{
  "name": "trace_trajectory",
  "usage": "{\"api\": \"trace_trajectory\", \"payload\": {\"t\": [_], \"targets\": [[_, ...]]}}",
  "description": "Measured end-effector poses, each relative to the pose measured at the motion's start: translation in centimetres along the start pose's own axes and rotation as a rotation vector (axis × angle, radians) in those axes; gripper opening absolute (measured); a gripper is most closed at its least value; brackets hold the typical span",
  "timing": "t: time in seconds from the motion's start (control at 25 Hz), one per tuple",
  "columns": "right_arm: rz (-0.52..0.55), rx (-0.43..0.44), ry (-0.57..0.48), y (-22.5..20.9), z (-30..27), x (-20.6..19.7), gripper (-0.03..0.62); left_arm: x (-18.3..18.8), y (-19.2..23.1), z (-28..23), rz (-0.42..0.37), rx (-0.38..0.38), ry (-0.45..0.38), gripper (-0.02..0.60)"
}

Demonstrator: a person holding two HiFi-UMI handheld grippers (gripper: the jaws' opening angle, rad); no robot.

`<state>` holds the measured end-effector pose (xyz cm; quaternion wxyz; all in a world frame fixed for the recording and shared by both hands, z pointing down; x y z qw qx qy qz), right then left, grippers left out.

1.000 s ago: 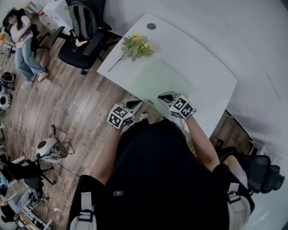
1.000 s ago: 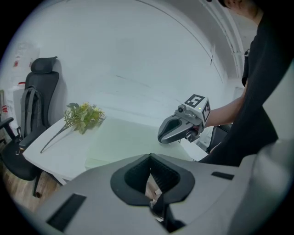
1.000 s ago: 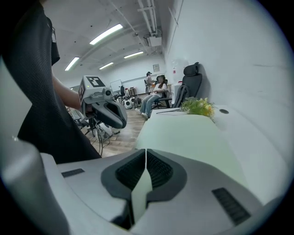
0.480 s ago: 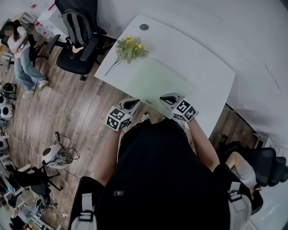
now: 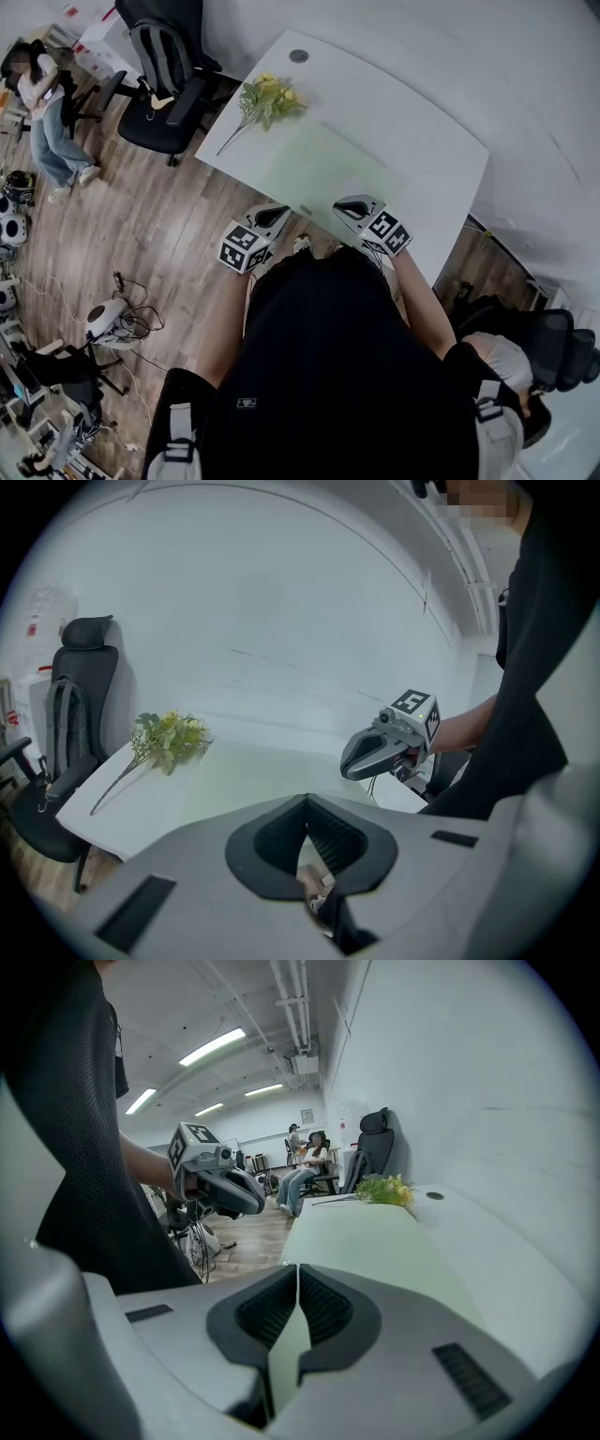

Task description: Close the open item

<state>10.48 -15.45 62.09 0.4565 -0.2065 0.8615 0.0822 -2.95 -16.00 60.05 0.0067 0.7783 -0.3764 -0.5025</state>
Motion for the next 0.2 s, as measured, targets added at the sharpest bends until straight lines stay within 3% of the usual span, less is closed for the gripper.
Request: {"api": "trace_trajectory", "payload": {"t": [0.2], "targets": [[-0.001,-0.007,-0.009,-0.21,0.47,0.25,0.008,0.03,-0.32,0.15,0.001,0.010,0.001,0.005]]}}
Point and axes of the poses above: the fingertips, and each gripper's own axes: z backward along the fingers, y to its left, x out of its top, the point moved 2 cm from there along z, backward along the fingers, and after that the axes turned 7 degrees about z, right-handed, at the moved point
